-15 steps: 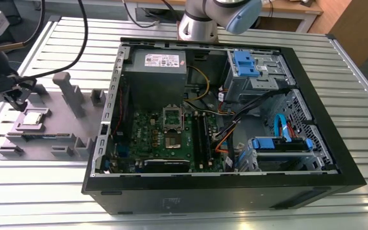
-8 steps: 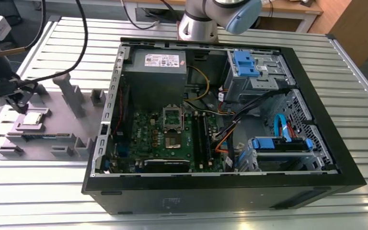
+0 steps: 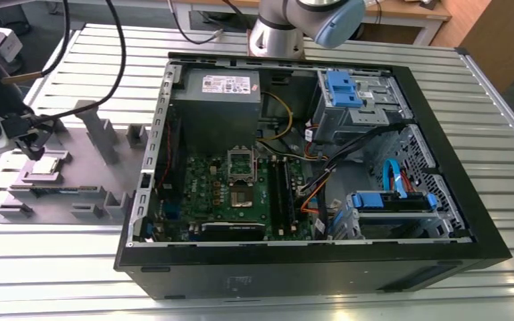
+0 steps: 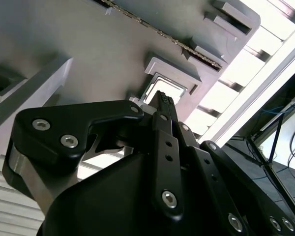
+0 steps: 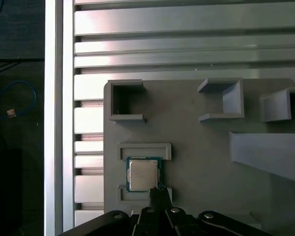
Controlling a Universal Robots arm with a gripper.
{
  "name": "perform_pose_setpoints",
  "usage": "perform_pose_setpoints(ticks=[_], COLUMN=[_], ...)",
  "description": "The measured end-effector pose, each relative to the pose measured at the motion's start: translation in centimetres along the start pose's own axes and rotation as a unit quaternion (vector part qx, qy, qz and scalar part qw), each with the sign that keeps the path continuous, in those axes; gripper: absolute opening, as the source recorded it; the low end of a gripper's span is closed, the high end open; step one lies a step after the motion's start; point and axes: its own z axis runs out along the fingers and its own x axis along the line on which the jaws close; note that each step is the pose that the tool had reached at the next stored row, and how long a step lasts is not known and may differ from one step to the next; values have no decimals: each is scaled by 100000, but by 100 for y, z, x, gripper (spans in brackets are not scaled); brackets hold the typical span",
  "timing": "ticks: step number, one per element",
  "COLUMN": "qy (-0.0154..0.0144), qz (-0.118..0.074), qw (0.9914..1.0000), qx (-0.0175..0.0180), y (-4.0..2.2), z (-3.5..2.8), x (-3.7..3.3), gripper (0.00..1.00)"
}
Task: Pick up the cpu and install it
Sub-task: 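Reach for the cpu, then pick up the cpu and move it towards the insertion slot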
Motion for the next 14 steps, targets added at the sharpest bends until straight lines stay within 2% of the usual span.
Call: perform_pose_setpoints(ticks=[3,14], qy=[8,9], qz=[5,10], qw=[100000,100000], qx=[154,162], y=[-2,-3], z=[35,42], x=[-1,-1], gripper=[10,10])
